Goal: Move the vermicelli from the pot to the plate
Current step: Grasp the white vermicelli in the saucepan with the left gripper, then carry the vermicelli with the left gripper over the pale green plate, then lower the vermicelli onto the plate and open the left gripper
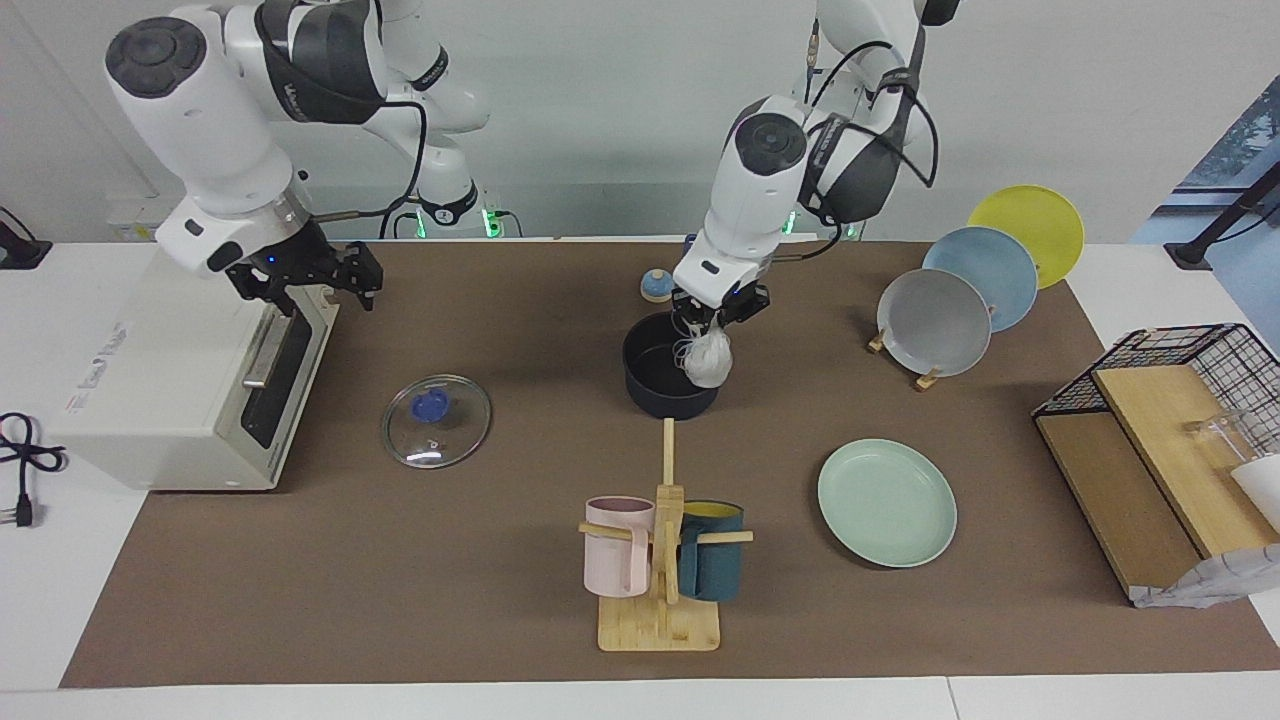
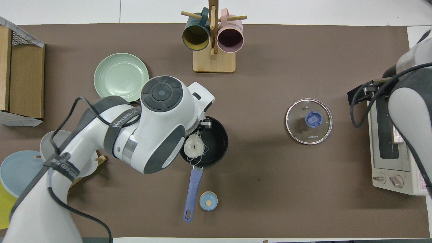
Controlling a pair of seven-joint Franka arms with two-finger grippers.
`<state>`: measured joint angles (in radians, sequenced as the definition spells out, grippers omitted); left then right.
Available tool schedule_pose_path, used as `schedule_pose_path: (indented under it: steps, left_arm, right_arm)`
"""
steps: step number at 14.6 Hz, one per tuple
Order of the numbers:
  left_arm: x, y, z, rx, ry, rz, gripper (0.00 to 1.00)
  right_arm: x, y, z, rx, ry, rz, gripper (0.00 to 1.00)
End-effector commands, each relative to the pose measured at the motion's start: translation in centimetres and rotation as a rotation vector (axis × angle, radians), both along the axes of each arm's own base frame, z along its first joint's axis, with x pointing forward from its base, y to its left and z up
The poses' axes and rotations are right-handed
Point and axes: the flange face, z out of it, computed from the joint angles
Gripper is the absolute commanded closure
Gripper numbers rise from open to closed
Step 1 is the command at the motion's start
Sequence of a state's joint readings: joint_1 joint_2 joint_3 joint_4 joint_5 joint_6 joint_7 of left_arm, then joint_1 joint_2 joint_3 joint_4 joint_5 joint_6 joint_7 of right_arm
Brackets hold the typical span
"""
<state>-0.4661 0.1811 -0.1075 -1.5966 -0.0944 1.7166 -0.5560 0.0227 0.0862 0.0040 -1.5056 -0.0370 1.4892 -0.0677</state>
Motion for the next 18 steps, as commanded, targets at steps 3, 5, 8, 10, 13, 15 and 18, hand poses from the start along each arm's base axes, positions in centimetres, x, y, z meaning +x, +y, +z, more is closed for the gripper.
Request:
schedule_pose_path:
  steps: [3, 5, 8, 10, 13, 15, 18]
  left_arm:
    - [8.2, 11.2, 2.4, -0.06, -0.001, 0.018, 1.0]
    - [10.7, 16.6, 1.6, -0.078, -0.033, -0.02, 1.0]
    - [14.2, 19.7, -2.5, -0.083, -0.102, -0.057, 1.0]
    - [16.0, 21.5, -6.5, -0.053, -0.117, -0.055, 1.0]
    - [17.3, 22.1, -10.2, -0.044, -0.134, -0.109, 1.0]
    - [18.0, 21.9, -12.5, -0.032, -0.15, -0.121, 1.0]
    - [17.9, 22.0, -15.1, -0.036, -0.203, -0.156, 1.0]
  right_arm:
    - [-3.4, 1.5, 0.6, 0.01, 0.059, -0.068, 0.0]
    - [-3.6, 1.7, 0.6, 0.009, 0.055, -0.071, 0.0]
    - [-4.7, 1.3, 0.3, 0.006, 0.084, -0.087, 0.0]
    - [-6.5, 0.7, -0.1, 0.009, 0.07, -0.095, 0.0]
    - [-6.5, 0.5, 0.0, 0.016, 0.033, -0.081, 0.0]
    - [-5.2, 0.4, 1.0, 0.018, -0.023, -0.092, 0.0]
    - [-4.0, 0.0, 1.4, 0.019, -0.037, -0.097, 0.0]
